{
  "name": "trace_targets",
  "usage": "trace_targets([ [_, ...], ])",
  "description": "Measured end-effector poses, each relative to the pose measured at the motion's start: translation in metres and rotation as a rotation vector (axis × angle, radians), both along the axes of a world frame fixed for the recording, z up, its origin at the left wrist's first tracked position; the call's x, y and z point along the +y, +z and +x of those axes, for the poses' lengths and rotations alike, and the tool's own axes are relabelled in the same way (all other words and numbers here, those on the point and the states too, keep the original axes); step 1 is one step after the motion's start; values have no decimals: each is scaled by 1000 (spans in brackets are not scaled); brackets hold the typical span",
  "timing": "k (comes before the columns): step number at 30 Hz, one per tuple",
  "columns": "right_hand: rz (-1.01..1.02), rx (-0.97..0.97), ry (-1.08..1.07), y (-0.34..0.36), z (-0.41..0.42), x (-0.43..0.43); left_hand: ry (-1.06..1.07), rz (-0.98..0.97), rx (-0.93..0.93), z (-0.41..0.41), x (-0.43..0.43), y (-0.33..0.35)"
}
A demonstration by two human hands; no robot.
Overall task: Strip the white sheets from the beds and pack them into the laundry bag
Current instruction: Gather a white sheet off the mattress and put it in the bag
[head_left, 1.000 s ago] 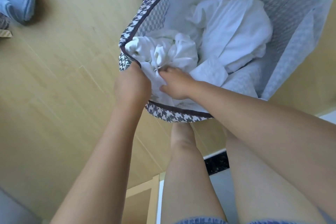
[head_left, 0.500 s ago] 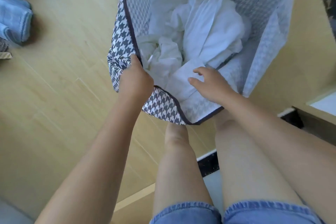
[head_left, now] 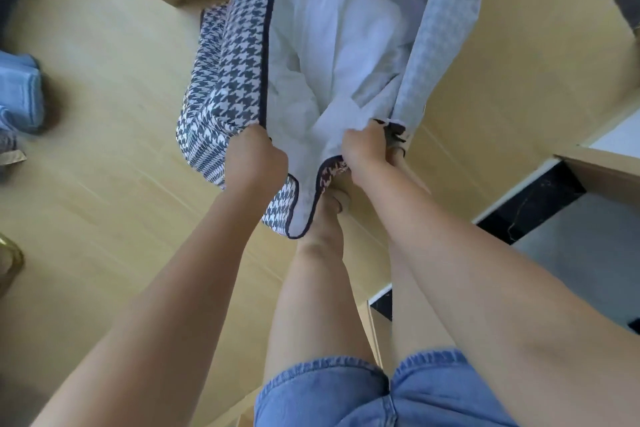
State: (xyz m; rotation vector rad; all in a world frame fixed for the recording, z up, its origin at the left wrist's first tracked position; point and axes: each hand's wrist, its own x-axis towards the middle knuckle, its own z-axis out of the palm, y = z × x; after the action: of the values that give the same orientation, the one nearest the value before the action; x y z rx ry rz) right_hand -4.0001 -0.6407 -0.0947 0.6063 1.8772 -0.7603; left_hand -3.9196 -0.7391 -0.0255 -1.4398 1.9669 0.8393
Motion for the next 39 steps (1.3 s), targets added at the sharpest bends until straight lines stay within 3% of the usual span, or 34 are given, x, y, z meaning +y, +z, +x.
trace_targets([
  [2,19,97,193,5,-12,3,-46,37,19,-5,5,15],
  [9,33,219,473,72,0,62,-287,130,89,35,52,86],
  [12,30,176,522,73,-1,55,-343,223,57,37,70,64],
  [16,64,173,640,57,-29,42,-298,197,13,15,45,25],
  [20,-30,190,522,36,-40,23,-323,119,-64,-15,1,1],
  [23,-131,149,316,27,-35,4,-361,81,-232,-35,-24,-16],
  [28,-232,73,77,30,-18,-11,-343,175,-431,-57,-64,-20],
  [30,-220,92,27,29,-15,-9,-466,114,-425,-72,-81,-15],
  [34,-173,138,-65,19,-16,-17,-748,-231,-221,-112,-130,-28],
  [36,-139,174,-83,12,-13,-36,-765,-328,-119,-130,-156,-49],
  [39,-75,205,-93,-6,-8,-80,-728,-307,-147,-141,-183,-84],
])
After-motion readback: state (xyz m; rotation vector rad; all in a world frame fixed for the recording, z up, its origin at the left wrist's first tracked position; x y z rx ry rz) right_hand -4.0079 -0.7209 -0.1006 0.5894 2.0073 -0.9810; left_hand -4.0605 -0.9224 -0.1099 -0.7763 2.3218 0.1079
